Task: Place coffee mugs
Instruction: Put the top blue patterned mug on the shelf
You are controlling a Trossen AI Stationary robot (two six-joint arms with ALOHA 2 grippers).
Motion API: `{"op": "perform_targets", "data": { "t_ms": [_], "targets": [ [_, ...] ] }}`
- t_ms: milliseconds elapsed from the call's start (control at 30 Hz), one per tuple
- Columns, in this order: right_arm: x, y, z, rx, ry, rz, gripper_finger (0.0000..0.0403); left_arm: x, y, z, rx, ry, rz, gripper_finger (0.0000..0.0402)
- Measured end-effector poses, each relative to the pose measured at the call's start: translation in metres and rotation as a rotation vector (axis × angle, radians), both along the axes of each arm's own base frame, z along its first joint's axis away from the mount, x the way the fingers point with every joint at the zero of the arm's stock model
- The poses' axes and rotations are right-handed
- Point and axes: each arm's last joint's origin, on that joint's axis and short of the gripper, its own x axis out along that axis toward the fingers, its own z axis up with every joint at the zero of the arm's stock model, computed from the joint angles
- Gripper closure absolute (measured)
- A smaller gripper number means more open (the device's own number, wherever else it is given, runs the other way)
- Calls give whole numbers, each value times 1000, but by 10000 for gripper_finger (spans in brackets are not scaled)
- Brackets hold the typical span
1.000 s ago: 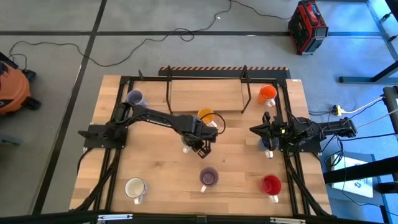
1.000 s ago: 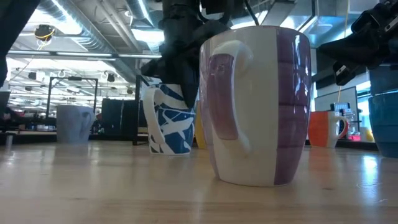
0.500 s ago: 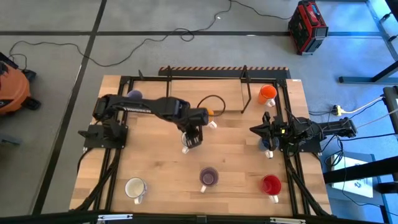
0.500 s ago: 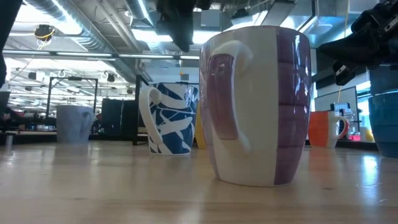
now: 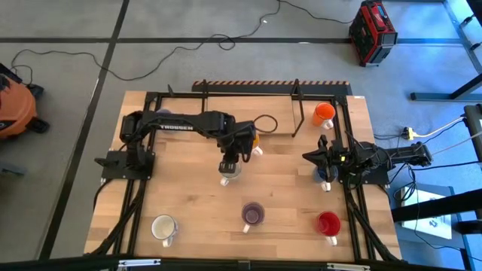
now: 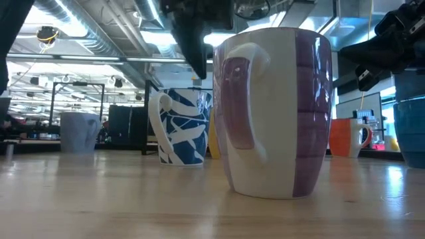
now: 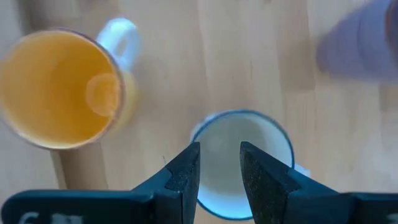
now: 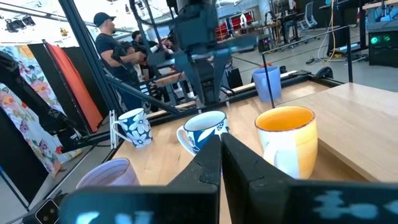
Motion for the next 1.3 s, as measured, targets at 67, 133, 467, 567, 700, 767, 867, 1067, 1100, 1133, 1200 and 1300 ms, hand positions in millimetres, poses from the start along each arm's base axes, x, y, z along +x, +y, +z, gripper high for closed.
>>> {"op": "perform_targets", "data": {
  "t_ms": [67,133,467,567,700,767,867,1067,1100,1133,1200,1300],
  "targets": [
    [0,0,0,0,0,0,400,0,-2,-2,10,-1,-27,294],
    [0,0,0,0,0,0,400,-1,-5,-6,37,12,-37,294],
    [0,0,0,0,0,-1,400,-2,-5,-37,112,25,-13,294],
    [0,0,0,0,0,-1,400,-1,-5,-45,110,11,-10,294],
    [0,0,0,0,0,-1,400,-2,-5,-57,110,11,-5,294],
    [0,0,0,0,0,-1,400,-3,-5,-62,111,10,-5,294],
    [0,0,0,0,0,-2,400,-4,-5,-70,117,2,-19,294],
    [0,0,0,0,0,-2,400,-5,-4,-78,126,8,-26,318],
    [0,0,0,0,0,-2,400,-4,-4,-80,125,9,-26,330],
    [0,0,0,0,0,-2,400,-4,-4,-81,125,16,-26,343],
    [0,0,0,0,0,-2,400,-4,-4,-81,125,18,-32,375],
    [0,0,0,0,1,-2,400,-4,-4,-80,118,11,-29,384]
  ]
}}
